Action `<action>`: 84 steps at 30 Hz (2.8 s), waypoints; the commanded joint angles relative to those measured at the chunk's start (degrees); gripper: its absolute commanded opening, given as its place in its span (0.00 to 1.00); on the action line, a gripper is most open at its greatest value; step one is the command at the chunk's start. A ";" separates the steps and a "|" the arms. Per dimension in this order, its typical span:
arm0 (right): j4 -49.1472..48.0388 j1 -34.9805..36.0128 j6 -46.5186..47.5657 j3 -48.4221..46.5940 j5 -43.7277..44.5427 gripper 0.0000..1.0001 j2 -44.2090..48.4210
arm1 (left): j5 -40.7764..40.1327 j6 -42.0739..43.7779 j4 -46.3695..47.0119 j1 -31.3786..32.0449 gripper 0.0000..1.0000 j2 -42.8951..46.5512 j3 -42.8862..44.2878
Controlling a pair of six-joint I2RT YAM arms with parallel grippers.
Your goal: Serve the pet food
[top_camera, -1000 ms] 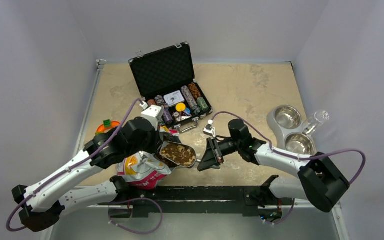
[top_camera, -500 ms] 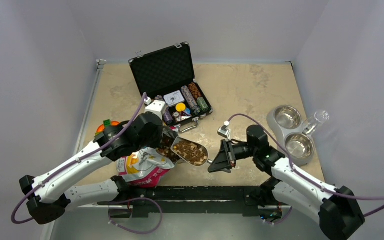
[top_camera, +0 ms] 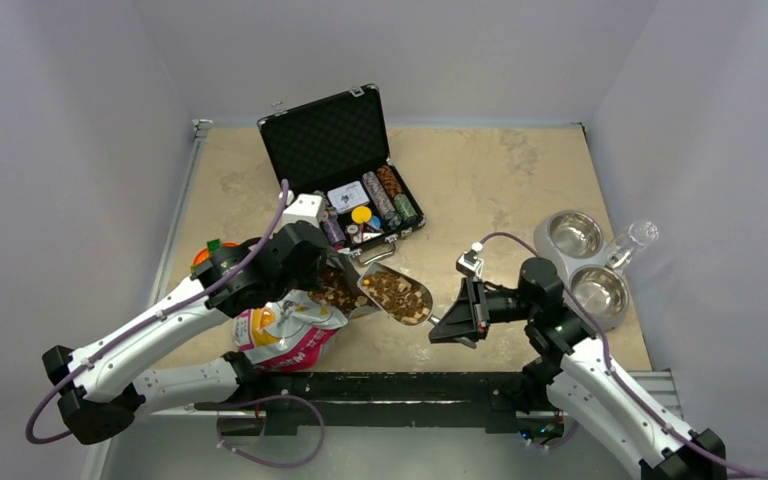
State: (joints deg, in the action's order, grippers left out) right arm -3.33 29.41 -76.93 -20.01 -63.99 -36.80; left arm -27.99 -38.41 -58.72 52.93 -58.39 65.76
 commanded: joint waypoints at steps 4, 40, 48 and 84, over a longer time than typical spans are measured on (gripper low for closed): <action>-4.96 -7.11 -8.73 -3.34 4.29 0.00 4.27 | -4.94 1.71 -1.10 -1.27 0.00 1.56 0.13; 0.38 -30.58 -30.50 13.59 61.89 0.00 16.63 | 2.34 9.13 2.34 -1.26 0.00 7.96 -2.64; 9.25 -32.43 -36.83 13.49 69.04 0.00 22.12 | 2.40 13.62 3.62 -1.25 0.00 9.00 -2.92; 34.84 -41.58 -58.44 -13.39 58.71 0.00 -3.06 | 1.33 12.70 -1.09 -1.25 0.00 10.03 -1.52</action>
State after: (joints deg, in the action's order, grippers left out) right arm 29.04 -10.35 -119.13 -28.80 -2.68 -38.81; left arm -24.05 -25.10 -57.08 52.14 -50.24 62.35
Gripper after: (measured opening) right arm 0.241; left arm 0.016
